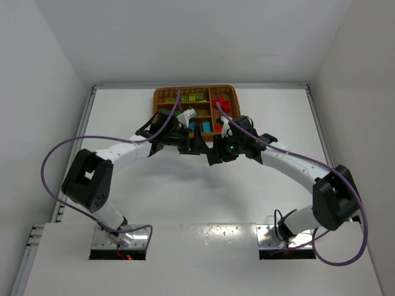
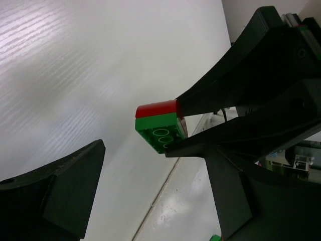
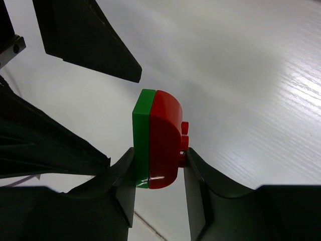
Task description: Sort the legos into containers by color
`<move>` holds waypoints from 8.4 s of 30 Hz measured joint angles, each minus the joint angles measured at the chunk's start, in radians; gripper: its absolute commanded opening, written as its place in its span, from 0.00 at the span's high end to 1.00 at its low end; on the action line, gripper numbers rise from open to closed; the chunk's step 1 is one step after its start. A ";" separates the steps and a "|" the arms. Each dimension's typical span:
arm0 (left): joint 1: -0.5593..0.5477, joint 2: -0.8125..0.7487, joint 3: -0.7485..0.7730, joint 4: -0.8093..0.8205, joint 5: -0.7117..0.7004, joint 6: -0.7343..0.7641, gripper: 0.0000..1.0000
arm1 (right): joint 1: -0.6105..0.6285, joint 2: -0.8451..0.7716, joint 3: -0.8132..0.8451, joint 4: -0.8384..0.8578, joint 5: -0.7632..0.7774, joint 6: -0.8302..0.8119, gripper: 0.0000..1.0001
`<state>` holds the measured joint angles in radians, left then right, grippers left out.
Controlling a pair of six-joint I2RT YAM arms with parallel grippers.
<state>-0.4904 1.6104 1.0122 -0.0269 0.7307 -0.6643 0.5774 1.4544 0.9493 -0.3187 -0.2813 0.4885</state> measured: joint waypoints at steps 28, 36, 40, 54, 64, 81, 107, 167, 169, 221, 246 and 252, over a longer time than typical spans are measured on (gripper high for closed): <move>0.001 0.046 0.000 0.149 0.066 -0.077 0.42 | 0.002 0.000 0.001 0.003 -0.070 -0.014 0.74; 0.009 0.056 -0.019 0.140 0.072 -0.086 0.30 | 0.002 -0.001 0.001 0.006 -0.041 -0.014 0.74; 0.027 0.058 -0.037 0.140 0.074 -0.120 0.31 | 0.002 -0.001 0.001 0.007 -0.018 -0.014 0.74; 0.034 0.073 -0.046 0.202 0.087 -0.248 0.39 | 0.002 -0.001 0.001 0.047 0.019 -0.014 0.74; 0.025 0.072 -0.074 0.253 0.049 -0.322 0.46 | 0.002 -0.001 0.001 0.048 0.036 -0.013 0.74; 0.018 0.077 -0.074 0.287 0.061 -0.366 0.60 | 0.001 0.000 0.001 0.049 0.042 -0.013 0.75; 0.064 0.137 0.011 0.110 0.087 -0.205 1.00 | -0.006 0.000 0.011 0.011 0.011 -0.026 0.36; 0.132 0.149 0.146 -0.056 0.567 0.164 1.00 | -0.222 0.152 -0.236 0.882 -0.765 0.520 0.89; 0.133 0.149 0.147 -0.056 0.566 0.164 1.00 | -0.222 0.137 -0.241 0.867 -0.749 0.515 0.94; 0.160 0.149 0.167 -0.078 0.566 0.197 1.00 | -0.211 0.272 -0.081 0.845 -0.831 0.463 0.62; 0.159 0.148 0.186 -0.120 0.623 0.229 1.00 | -0.219 0.344 -0.198 1.418 -0.869 0.869 0.81; 0.158 0.148 0.189 -0.135 0.636 0.230 0.96 | -0.219 0.354 -0.220 1.508 -0.866 0.934 1.00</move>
<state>-0.3325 1.7584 1.2015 -0.1619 1.3666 -0.4343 0.3580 1.8088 0.7288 1.1889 -1.1469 1.4223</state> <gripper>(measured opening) 0.398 0.391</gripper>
